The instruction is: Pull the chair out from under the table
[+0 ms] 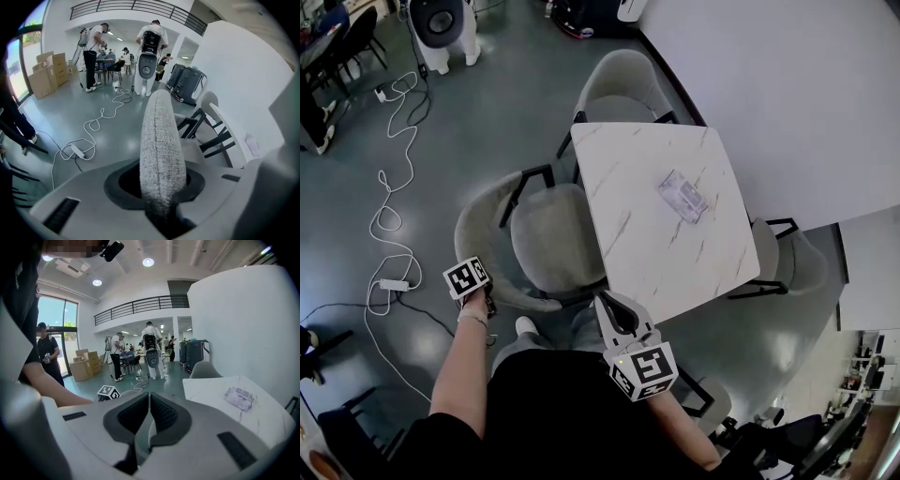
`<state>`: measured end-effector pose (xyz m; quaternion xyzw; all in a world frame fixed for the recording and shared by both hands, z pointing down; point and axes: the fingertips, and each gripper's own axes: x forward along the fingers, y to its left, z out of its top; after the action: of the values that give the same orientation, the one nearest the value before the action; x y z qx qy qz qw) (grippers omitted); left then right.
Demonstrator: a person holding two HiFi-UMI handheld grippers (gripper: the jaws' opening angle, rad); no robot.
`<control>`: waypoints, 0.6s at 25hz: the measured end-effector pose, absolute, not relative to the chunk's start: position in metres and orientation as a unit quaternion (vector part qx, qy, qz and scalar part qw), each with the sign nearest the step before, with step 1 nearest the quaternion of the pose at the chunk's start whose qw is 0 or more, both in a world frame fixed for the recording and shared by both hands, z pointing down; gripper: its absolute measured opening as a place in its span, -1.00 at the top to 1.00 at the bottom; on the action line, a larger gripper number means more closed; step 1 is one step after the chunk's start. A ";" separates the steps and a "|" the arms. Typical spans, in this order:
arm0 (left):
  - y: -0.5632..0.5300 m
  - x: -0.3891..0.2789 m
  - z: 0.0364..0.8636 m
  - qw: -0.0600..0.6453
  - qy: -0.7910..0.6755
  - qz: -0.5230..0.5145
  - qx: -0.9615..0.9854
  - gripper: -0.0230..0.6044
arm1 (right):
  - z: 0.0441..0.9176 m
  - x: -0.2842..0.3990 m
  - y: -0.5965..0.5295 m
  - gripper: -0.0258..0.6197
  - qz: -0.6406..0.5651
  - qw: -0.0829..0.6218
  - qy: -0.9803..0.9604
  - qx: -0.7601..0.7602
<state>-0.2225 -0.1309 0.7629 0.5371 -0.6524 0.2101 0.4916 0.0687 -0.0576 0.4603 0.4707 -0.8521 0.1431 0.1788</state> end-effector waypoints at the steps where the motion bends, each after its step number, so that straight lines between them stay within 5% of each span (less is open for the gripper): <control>1: -0.129 -0.226 0.763 0.492 -0.654 0.209 0.536 0.58 | 0.461 0.067 -0.057 0.86 0.143 0.180 -0.853 0.468; 15: -0.081 -0.282 0.763 0.500 -0.686 0.179 0.499 0.59 | 0.466 0.026 -0.053 0.86 0.134 0.193 -0.886 0.401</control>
<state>-0.2822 -0.0814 0.7631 0.4985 -0.6855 0.1785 0.4996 0.0260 -0.0529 0.4659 0.4006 -0.8858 0.1335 0.1925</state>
